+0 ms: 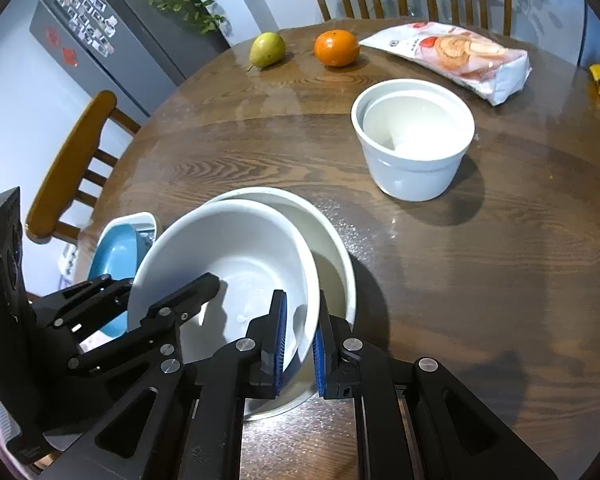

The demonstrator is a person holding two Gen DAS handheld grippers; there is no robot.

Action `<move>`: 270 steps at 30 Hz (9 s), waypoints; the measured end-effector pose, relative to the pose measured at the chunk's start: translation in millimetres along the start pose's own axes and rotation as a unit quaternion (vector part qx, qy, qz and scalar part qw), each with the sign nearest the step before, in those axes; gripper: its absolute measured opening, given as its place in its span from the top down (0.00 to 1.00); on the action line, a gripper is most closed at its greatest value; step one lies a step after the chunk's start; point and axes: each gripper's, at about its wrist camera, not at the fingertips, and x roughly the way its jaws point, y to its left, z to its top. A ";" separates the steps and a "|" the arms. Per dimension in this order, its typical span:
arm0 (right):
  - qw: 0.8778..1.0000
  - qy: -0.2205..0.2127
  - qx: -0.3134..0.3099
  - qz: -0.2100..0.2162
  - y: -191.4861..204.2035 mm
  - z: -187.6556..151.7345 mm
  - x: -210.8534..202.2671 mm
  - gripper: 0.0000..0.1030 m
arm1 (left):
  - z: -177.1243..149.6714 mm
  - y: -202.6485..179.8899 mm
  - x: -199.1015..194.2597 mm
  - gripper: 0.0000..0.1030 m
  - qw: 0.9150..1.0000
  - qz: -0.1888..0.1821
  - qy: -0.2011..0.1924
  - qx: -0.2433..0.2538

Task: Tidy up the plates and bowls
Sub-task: 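Lower the smaller white bowl into the large white bowl, then open both grippers and lift them away from the nested bowls, then move both grippers toward the small white ramekin, then close both grippers on the rim of the white ramekin, then lift the white ramekin and carry it over the nested white bowls, then lower the ramekin into the smaller white bowl and open both grippers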

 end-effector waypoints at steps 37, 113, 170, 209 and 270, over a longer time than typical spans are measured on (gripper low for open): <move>0.996 -0.076 0.052 -0.016 -25.8 -10.4 -56.9 0.46 | 2.5 7.5 -46.1 0.17 0.997 0.046 -0.054 -0.030; 0.994 -0.067 0.076 -0.042 -119.3 86.4 -26.0 0.36 | 124.1 -46.6 22.1 0.12 0.997 0.063 -0.039 0.003; 0.990 -0.079 0.118 0.004 -121.1 60.9 -11.3 0.75 | 105.3 -105.5 35.0 0.77 0.995 0.017 -0.041 0.085; 0.984 -0.149 0.101 0.004 -72.4 -12.4 -102.2 0.75 | 37.1 -118.8 -67.0 0.77 0.987 0.010 -0.126 0.096; 0.999 -0.026 0.027 0.034 10.5 -0.4 -6.9 0.75 | 0.4 -13.5 -27.5 0.79 0.999 0.034 -0.023 -0.013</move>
